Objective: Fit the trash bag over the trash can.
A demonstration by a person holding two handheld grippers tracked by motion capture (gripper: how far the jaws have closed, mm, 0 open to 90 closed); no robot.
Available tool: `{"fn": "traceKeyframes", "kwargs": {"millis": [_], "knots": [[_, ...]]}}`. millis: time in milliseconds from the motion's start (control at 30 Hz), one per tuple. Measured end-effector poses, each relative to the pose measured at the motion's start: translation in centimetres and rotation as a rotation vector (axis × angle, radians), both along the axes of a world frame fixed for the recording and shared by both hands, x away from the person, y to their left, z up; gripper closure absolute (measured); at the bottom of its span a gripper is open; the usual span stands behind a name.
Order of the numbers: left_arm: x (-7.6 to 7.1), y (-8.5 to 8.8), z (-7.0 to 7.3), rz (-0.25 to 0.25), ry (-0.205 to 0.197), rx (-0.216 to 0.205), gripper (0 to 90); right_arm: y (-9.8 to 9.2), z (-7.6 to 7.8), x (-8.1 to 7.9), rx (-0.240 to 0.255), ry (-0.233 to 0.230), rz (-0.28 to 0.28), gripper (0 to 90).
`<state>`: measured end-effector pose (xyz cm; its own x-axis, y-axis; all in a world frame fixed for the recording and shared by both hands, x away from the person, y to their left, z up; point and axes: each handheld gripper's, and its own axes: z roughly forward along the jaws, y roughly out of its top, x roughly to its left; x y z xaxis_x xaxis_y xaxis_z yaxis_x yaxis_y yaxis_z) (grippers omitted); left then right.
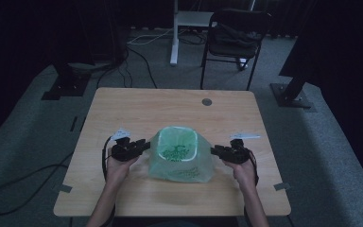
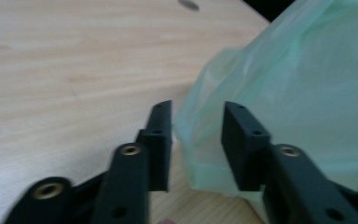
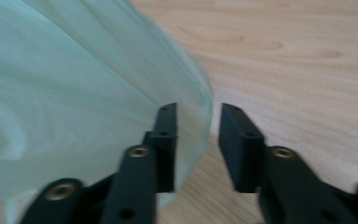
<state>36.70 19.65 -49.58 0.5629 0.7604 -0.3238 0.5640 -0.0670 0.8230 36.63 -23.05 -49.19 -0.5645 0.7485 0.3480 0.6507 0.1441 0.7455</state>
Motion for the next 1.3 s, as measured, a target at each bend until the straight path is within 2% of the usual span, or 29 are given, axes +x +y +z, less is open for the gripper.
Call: {"fn": "traceKeyframes", "kwargs": {"millis": [200, 367, 467, 567, 667, 867, 1067, 1200, 1300], "knots": [[-1.6, 0.7, 2.3, -0.007, -0.075, -0.03, 57.7, -0.1, 1.5, -1.2, 0.024, -0.052, 0.031, 58.9], [-3.3, 0.0, 3.8, -0.056, -0.123, -0.027, 54.7, 0.6, 2.5, -2.3, 0.02, -0.09, 0.072, 56.8], [-3.8, -0.4, 4.6, -0.084, -0.141, -0.041, 54.5, 1.0, 2.9, -2.6, 0.02, -0.101, 0.088, 56.8], [-4.1, -0.8, 5.3, -0.104, -0.141, -0.056, 54.2, 1.3, 3.0, -2.7, 0.016, -0.105, 0.096, 56.8], [-4.3, -1.2, 5.7, -0.119, -0.147, -0.034, 54.2, 1.4, 2.9, -2.8, 0.015, -0.103, 0.103, 56.8], [-4.6, -2.1, 5.1, -0.141, -0.131, -0.015, 54.0, 1.9, 3.1, -3.2, 0.019, -0.111, 0.128, 56.7], [-5.2, -2.3, 4.9, -0.16, -0.134, -0.022, 53.7, 2.6, 4.3, -4.4, 0.103, -0.153, 0.23, 54.2], [-5.7, -2.0, 4.7, -0.187, -0.126, -0.028, 52.9, 3.1, 5.0, -5.4, 0.099, -0.181, 0.299, 51.9], [-6.1, -2.1, 4.4, -0.217, -0.119, -0.027, 51.2, 3.6, 5.0, -5.8, 0.087, -0.185, 0.342, 50.5]]}}
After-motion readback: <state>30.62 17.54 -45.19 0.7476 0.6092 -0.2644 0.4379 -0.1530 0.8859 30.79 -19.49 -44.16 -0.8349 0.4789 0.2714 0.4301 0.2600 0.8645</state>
